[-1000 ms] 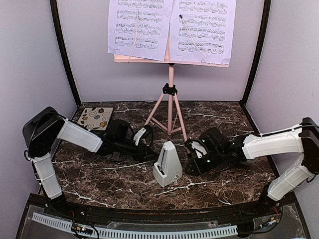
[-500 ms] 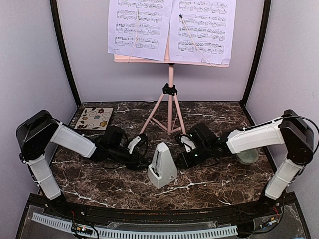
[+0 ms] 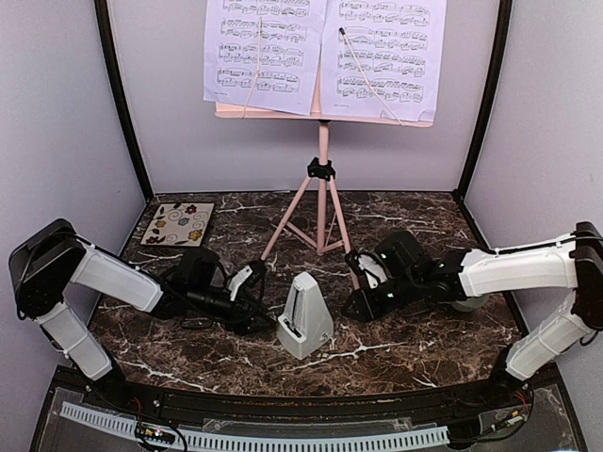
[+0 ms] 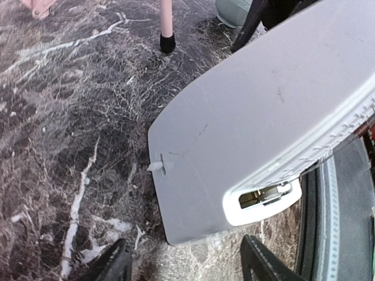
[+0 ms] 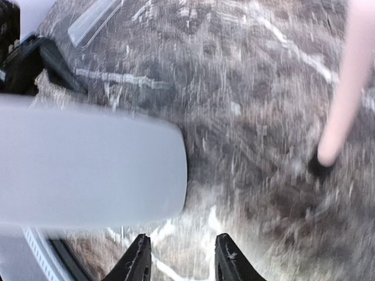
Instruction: Set up the instrument practice props
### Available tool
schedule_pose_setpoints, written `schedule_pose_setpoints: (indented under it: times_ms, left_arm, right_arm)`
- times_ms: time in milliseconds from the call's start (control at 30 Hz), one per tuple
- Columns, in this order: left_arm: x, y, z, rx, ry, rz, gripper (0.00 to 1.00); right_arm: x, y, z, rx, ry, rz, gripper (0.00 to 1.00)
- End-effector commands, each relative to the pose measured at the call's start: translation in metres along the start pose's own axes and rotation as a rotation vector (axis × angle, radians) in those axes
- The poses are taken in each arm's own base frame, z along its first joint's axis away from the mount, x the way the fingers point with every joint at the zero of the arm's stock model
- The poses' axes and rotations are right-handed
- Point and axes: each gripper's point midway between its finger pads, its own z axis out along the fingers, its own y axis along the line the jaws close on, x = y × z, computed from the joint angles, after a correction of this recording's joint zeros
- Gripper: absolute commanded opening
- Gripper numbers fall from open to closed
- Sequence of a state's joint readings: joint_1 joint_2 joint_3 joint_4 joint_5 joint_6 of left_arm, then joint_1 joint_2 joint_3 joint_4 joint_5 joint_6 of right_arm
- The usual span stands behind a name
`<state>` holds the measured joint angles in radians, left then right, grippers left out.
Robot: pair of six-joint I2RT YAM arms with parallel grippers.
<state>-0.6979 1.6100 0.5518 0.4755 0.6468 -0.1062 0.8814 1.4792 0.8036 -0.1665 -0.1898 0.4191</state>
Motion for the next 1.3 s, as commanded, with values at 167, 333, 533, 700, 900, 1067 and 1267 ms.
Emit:
schedule_pose_setpoints:
  times_ms: [167,333,533,700,900,1067,1267]
  left_arm:
    - [-0.004,0.011,-0.010,-0.102,-0.041,0.056,0.74]
    - [-0.006,0.008,-0.012,-0.088,-0.073,0.002,0.74]
    - [-0.006,0.002,-0.020,-0.090,-0.099,0.003,0.74]
    - [-0.001,0.002,-0.029,-0.120,-0.095,0.020,0.75]
    - [-0.001,0.005,-0.032,-0.141,-0.108,0.014,0.74]
    - [-0.002,0.006,-0.021,-0.110,-0.080,0.025,0.71]
    - [-0.009,0.004,-0.006,-0.038,-0.057,0.055,0.68]
  right_arm:
    - [0.048,0.039,0.007,-0.072,0.054,0.023,0.42]
    - [0.054,0.056,0.026,-0.076,0.057,0.058,0.54]
    - [0.053,0.052,0.049,-0.025,0.025,0.115,0.54]
    - [0.039,0.044,0.062,0.050,-0.001,0.120,0.42]
    - [0.032,0.020,0.054,0.164,-0.041,0.147,0.40]
    - [0.021,-0.008,0.043,0.232,-0.070,0.156,0.42]
    - [-0.012,-0.016,0.042,0.207,-0.125,0.129,0.45]
